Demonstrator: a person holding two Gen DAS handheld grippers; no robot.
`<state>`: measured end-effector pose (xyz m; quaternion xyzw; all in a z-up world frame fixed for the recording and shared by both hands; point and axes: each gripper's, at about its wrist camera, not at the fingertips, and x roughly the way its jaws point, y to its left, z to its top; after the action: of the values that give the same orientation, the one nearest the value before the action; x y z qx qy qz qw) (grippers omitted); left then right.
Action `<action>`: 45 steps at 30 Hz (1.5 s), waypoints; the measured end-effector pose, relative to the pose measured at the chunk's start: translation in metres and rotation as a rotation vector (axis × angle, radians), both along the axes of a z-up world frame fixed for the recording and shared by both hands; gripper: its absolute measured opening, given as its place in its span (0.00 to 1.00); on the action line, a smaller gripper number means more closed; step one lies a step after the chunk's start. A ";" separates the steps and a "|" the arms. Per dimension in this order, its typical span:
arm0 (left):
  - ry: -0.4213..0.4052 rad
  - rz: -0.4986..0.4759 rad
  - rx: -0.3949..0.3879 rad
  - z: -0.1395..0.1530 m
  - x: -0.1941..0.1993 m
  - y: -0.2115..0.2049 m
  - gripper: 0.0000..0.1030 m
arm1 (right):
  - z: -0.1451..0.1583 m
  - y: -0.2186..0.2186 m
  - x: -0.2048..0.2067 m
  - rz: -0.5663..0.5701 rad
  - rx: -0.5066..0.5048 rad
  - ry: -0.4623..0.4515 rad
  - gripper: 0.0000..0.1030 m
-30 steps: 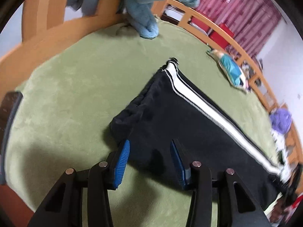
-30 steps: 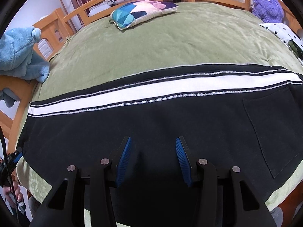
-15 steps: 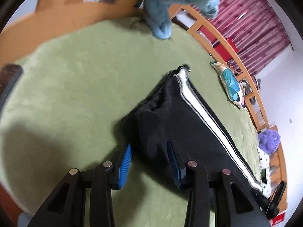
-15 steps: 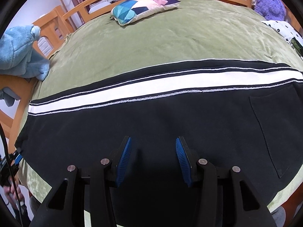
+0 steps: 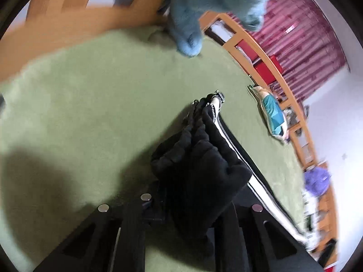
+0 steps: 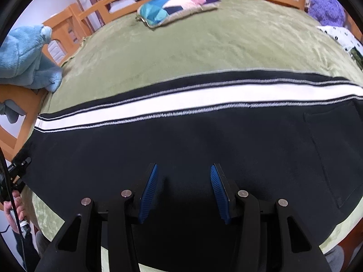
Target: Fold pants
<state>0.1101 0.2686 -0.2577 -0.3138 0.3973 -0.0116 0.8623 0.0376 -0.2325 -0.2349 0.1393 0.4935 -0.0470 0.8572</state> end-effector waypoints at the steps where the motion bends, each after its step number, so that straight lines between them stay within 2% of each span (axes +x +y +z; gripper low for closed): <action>1: 0.005 -0.002 0.061 0.010 0.000 -0.008 0.16 | 0.003 -0.003 -0.003 -0.002 0.002 -0.011 0.46; 4: -0.043 -0.014 0.212 0.048 0.000 -0.040 0.15 | 0.013 -0.019 -0.015 -0.012 0.021 -0.048 0.46; 7: -0.139 -0.134 0.371 0.101 0.001 -0.103 0.15 | 0.022 -0.038 -0.030 -0.016 0.023 -0.076 0.46; 10: -0.210 -0.274 0.422 0.141 -0.011 -0.179 0.15 | 0.031 -0.065 -0.052 -0.031 0.016 -0.116 0.46; 13: -0.219 -0.414 0.464 0.155 -0.027 -0.267 0.15 | 0.038 -0.100 -0.075 -0.062 -0.009 -0.153 0.46; 17: -0.213 -0.533 0.477 0.136 -0.050 -0.365 0.15 | 0.035 -0.150 -0.101 -0.109 -0.004 -0.160 0.46; 21: -0.119 -0.625 0.437 0.089 -0.068 -0.436 0.15 | 0.025 -0.192 -0.126 -0.148 0.001 -0.144 0.46; 22: -0.104 -0.649 0.449 0.077 -0.076 -0.447 0.15 | 0.021 -0.197 -0.130 -0.152 -0.002 -0.141 0.46; 24: -0.068 -0.708 0.521 0.050 -0.092 -0.466 0.15 | 0.012 -0.206 -0.132 -0.151 0.007 -0.129 0.46; 26: -0.022 -0.732 0.599 0.037 -0.096 -0.473 0.16 | 0.003 -0.208 -0.129 -0.142 0.025 -0.122 0.46; 28: -0.027 -0.733 0.589 0.043 -0.103 -0.465 0.21 | -0.002 -0.204 -0.123 -0.125 0.054 -0.129 0.46; 29: -0.046 -0.731 0.558 0.051 -0.105 -0.458 0.31 | -0.003 -0.200 -0.118 -0.110 0.078 -0.140 0.46; 30: -0.061 -0.721 0.531 0.060 -0.107 -0.447 0.44 | -0.004 -0.196 -0.112 -0.091 0.105 -0.152 0.46; 32: -0.097 -0.679 0.504 0.083 -0.108 -0.419 0.61 | -0.002 -0.182 -0.098 -0.044 0.150 -0.171 0.46; 33: -0.117 -0.656 0.499 0.089 -0.109 -0.408 0.65 | 0.000 -0.172 -0.091 -0.016 0.172 -0.181 0.46; 36: -0.183 -0.525 0.556 0.112 -0.104 -0.361 0.70 | 0.002 -0.136 -0.068 0.076 0.241 -0.195 0.46; 38: -0.193 -0.466 0.591 0.118 -0.100 -0.342 0.70 | -0.001 -0.115 -0.054 0.111 0.286 -0.182 0.46; 39: -0.198 -0.484 0.579 0.120 -0.101 -0.336 0.70 | -0.002 -0.107 -0.049 0.116 0.295 -0.175 0.46; 41: -0.266 -0.546 0.566 0.129 -0.116 -0.327 0.70 | -0.003 -0.093 -0.042 0.107 0.299 -0.187 0.47; 43: -0.315 -0.537 0.621 0.130 -0.128 -0.326 0.76 | -0.007 -0.083 -0.035 0.107 0.308 -0.171 0.53; 45: -0.300 -0.545 0.649 0.124 -0.127 -0.323 0.77 | -0.016 -0.073 -0.025 0.108 0.328 -0.125 0.53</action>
<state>-0.0170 -0.0542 -0.1340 0.0943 0.3191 -0.1582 0.9296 0.0127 -0.3055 -0.2508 0.2530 0.4472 0.0889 0.8533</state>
